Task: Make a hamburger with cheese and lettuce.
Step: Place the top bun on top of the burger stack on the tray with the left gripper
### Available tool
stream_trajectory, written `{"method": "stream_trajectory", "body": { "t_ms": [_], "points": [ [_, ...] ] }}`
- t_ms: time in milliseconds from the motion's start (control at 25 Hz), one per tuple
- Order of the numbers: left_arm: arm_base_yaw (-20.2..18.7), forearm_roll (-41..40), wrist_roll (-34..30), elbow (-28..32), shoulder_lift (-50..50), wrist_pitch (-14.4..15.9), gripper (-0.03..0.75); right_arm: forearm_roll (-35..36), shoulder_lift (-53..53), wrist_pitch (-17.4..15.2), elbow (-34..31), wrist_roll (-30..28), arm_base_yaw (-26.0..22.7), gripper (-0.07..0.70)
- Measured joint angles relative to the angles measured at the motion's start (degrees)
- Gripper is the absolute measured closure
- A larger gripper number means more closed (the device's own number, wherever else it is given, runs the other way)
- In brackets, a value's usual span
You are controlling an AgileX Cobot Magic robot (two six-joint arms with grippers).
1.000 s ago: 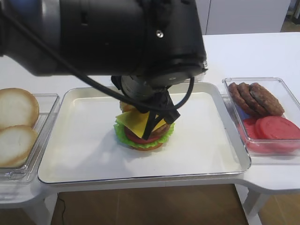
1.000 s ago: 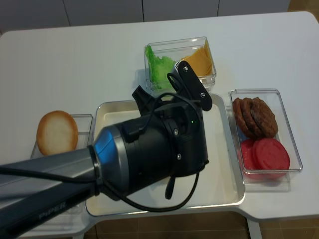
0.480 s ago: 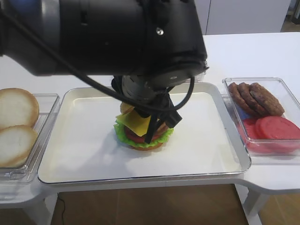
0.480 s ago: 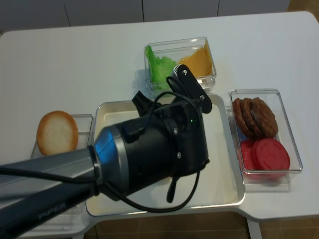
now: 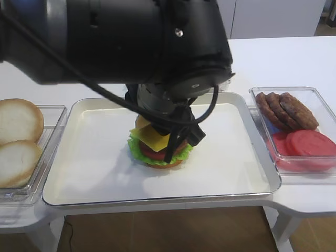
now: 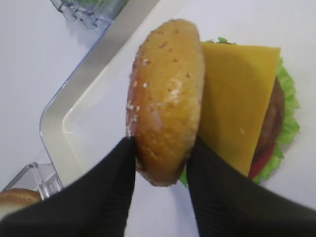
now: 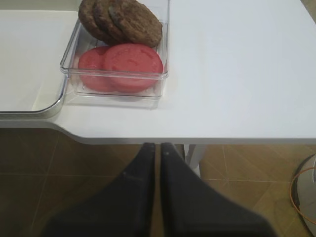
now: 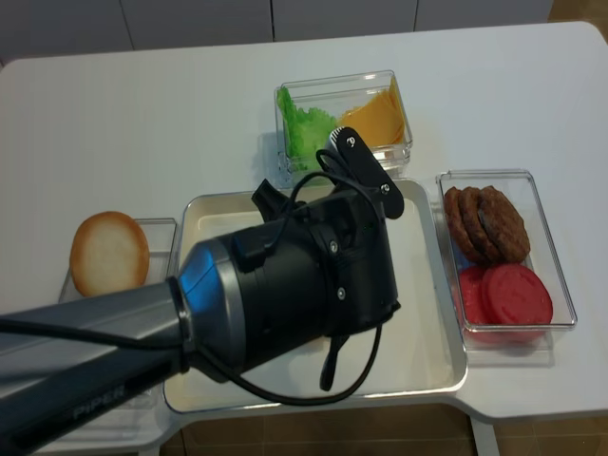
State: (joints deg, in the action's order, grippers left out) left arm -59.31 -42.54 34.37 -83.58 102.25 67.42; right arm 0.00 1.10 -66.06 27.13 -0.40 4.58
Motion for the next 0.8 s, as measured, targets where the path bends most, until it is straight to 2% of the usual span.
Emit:
{"method": "stream_trajectory", "body": {
  "t_ms": [280, 800],
  "points": [
    [-0.08, 1.16, 0.00, 0.00, 0.00, -0.10, 0.404, 0.00, 0.00, 0.00, 0.00, 0.00, 0.00, 0.604],
    [-1.27, 1.32, 0.00, 0.00, 0.00, -1.06, 0.394, 0.00, 0.00, 0.00, 0.00, 0.00, 0.00, 0.604]
  ]
}}
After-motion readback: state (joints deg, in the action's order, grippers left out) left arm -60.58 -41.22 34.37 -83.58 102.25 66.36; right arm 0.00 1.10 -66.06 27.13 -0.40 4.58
